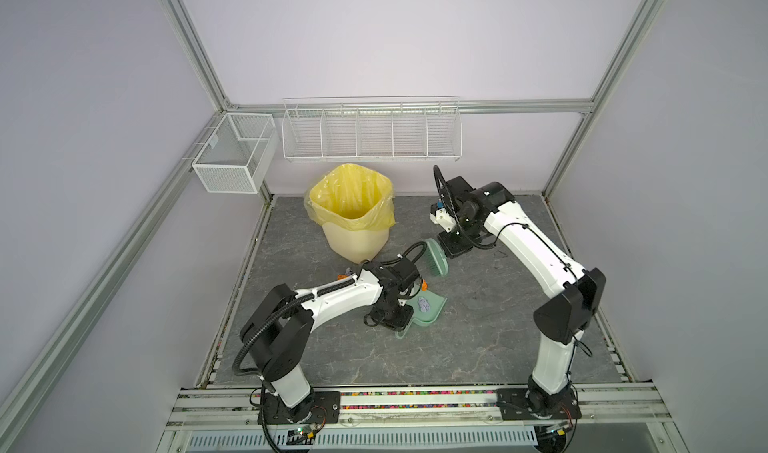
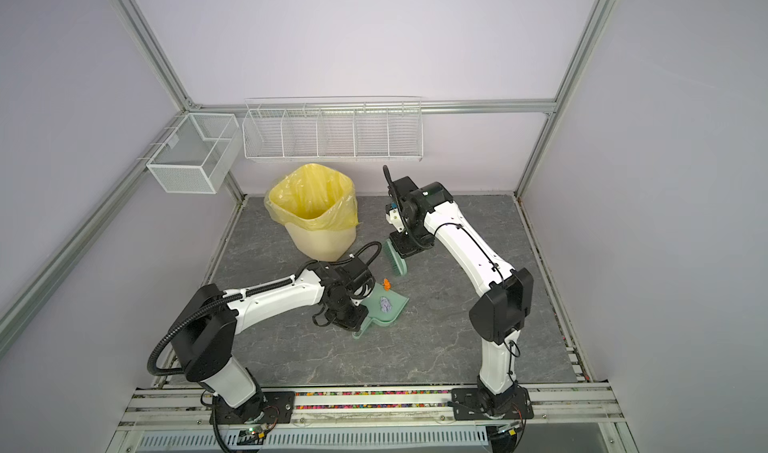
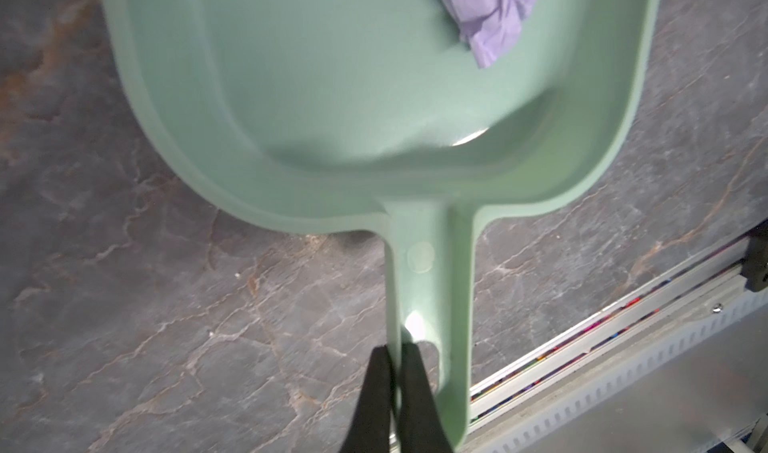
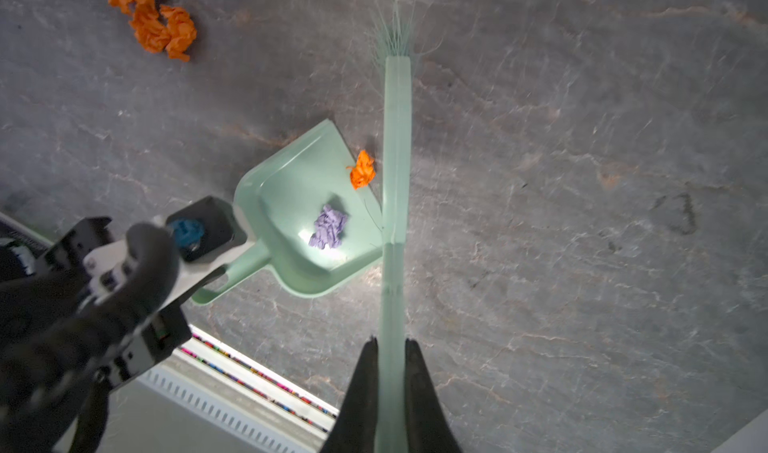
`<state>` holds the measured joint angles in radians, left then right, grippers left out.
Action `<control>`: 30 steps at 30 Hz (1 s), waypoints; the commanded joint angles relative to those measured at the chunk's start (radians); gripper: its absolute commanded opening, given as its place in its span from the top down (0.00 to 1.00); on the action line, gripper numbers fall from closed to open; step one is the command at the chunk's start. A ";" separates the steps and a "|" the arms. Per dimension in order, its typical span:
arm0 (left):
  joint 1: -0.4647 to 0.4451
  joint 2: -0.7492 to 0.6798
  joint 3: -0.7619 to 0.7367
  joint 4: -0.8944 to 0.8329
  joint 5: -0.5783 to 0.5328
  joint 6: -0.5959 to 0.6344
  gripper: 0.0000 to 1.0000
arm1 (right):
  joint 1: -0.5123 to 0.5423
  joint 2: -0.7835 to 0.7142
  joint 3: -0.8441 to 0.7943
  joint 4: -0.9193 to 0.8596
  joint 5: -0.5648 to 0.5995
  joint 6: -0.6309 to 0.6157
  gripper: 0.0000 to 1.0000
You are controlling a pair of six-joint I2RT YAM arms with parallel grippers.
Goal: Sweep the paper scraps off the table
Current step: 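Sweep the orange and purple scraps into the dustpan with the right brush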
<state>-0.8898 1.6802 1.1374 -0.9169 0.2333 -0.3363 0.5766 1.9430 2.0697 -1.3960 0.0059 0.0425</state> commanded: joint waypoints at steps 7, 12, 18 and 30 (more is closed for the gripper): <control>0.022 0.017 0.047 -0.029 0.002 -0.007 1.00 | 0.011 0.176 0.147 -0.058 0.025 -0.047 0.93; 0.042 0.029 0.052 -0.028 0.007 0.000 1.00 | 0.042 0.171 0.108 -0.069 0.001 -0.057 0.93; 0.059 0.047 0.076 -0.050 0.009 0.022 1.00 | 0.084 0.036 -0.062 -0.034 -0.079 -0.065 0.93; 0.070 0.063 0.105 -0.064 0.003 0.029 1.00 | 0.074 -0.141 -0.221 0.020 -0.106 -0.032 0.93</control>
<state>-0.8219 1.7306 1.2140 -0.9588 0.2363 -0.3119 0.6571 1.8084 1.8748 -1.3987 -0.0807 0.0032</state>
